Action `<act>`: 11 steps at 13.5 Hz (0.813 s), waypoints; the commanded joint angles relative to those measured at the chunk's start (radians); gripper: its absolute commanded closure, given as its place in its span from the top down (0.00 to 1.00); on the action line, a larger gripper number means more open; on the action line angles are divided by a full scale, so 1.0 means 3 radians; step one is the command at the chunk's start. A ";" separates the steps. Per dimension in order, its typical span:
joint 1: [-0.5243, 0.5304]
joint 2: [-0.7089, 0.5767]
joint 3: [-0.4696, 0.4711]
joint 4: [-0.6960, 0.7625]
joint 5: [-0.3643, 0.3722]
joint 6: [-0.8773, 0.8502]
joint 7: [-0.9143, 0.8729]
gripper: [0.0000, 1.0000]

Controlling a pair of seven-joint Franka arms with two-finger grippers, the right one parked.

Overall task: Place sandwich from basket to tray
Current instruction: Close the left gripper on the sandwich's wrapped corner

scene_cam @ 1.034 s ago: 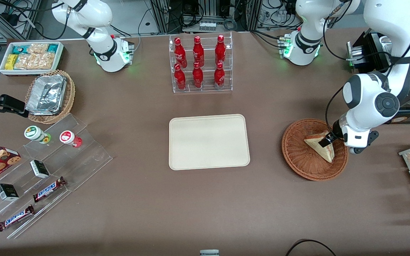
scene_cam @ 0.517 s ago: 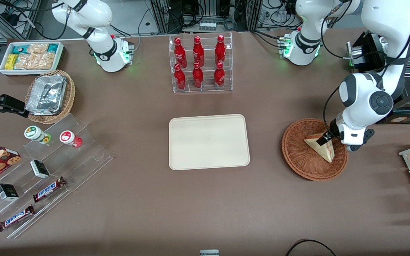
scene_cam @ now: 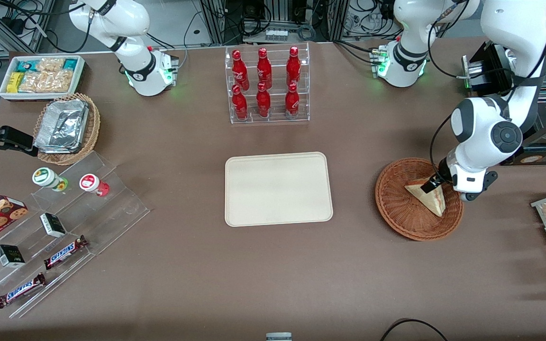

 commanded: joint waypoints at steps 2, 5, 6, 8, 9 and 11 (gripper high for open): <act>-0.0013 -0.0091 -0.0006 -0.0108 0.0090 0.0062 -0.0054 1.00; -0.0013 -0.0081 -0.0006 -0.0103 0.0090 0.0062 -0.0069 1.00; -0.0013 -0.0081 -0.0006 -0.0103 0.0090 0.0062 -0.0074 1.00; -0.0018 -0.0081 -0.0006 -0.0098 0.0090 0.0062 -0.0105 0.56; -0.0018 -0.0076 -0.0006 -0.0093 0.0090 0.0072 -0.0120 0.22; -0.0018 -0.0065 -0.0006 -0.0088 0.0090 0.0072 -0.0120 0.00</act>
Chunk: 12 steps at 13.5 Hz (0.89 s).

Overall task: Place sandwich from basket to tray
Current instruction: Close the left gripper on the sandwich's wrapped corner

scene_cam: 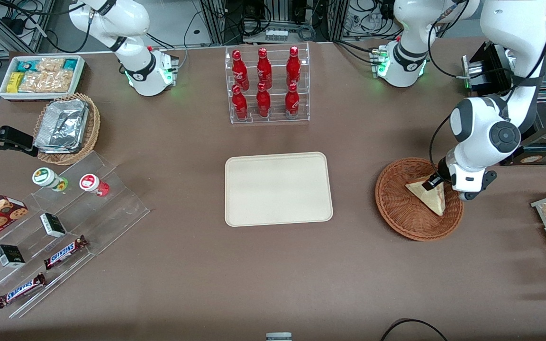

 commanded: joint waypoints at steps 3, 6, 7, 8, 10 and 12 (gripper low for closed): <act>-0.0018 -0.0065 -0.0005 -0.0069 0.0063 0.0055 -0.0102 0.00; -0.0018 -0.0065 -0.0005 -0.0064 0.0063 0.0055 -0.0097 0.00; -0.0018 -0.0070 -0.0010 -0.0059 0.0063 0.0055 -0.0092 0.00; -0.0018 -0.0070 -0.0005 -0.0054 0.0063 0.0045 -0.0092 0.00; -0.0018 -0.0096 -0.0010 -0.0028 0.0058 0.0014 -0.0087 0.00; -0.0018 -0.0116 -0.0010 0.0124 0.0058 -0.0220 -0.0092 0.00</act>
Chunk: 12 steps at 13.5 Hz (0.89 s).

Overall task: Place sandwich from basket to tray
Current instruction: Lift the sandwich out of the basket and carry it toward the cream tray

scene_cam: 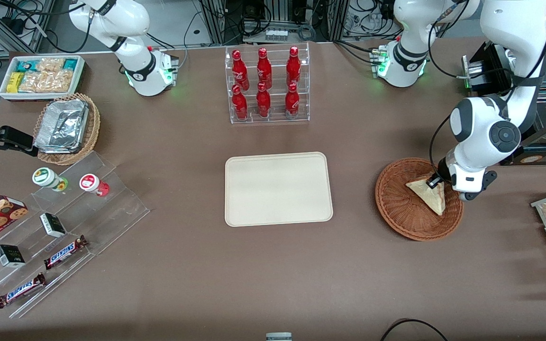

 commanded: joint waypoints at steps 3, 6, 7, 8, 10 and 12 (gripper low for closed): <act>-0.0017 -0.0088 -0.0070 0.0504 0.0057 -0.0750 -0.0084 0.00; -0.0017 -0.0062 -0.0198 0.0821 0.0057 -0.1058 -0.0079 0.00; -0.0017 -0.0057 -0.0254 0.0903 0.0052 -0.1119 -0.0079 0.00; -0.0017 -0.0052 -0.0315 0.0975 0.0052 -0.1181 -0.0074 0.00; -0.0058 0.0009 -0.0463 0.1108 0.0052 -0.1242 -0.0079 0.00; -0.0231 0.0101 -0.0505 0.1215 0.0052 -0.1243 -0.0084 0.00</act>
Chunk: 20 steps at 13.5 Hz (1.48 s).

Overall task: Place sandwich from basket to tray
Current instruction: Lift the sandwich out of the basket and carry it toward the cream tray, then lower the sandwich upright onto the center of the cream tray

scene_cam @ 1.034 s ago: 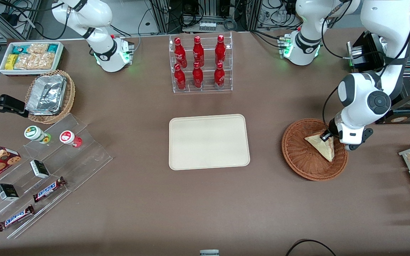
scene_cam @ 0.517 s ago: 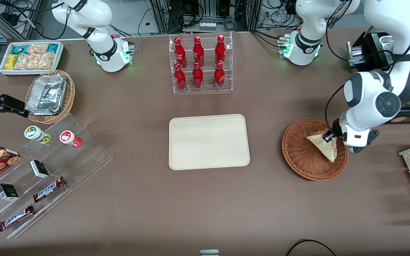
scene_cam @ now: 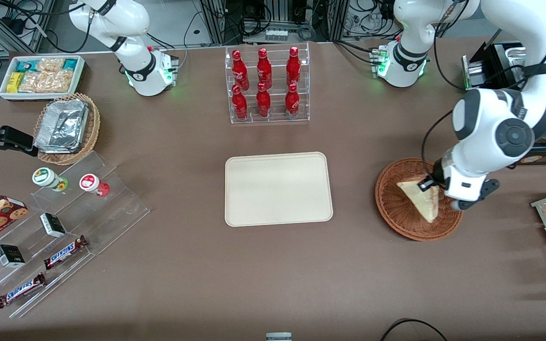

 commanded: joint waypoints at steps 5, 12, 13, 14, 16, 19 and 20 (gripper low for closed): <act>-0.0716 0.0460 -0.0029 0.0572 0.0269 -0.0135 -0.0418 0.00; -0.1423 0.1211 -0.0029 0.1605 0.0577 -0.0625 -0.0874 0.00; -0.1524 0.1293 -0.0024 0.1697 0.0582 -0.0626 -0.0895 0.00; -0.1642 0.1400 -0.0009 0.1830 0.0613 -0.0631 -0.0996 0.00; -0.1811 0.1599 -0.0014 0.2024 0.0847 -0.0742 -0.1252 0.00; -0.2087 0.1820 -0.0004 0.2275 0.0894 -0.0937 -0.1406 0.00; -0.2128 0.1825 -0.0009 0.2271 0.0940 -0.0943 -0.1472 0.00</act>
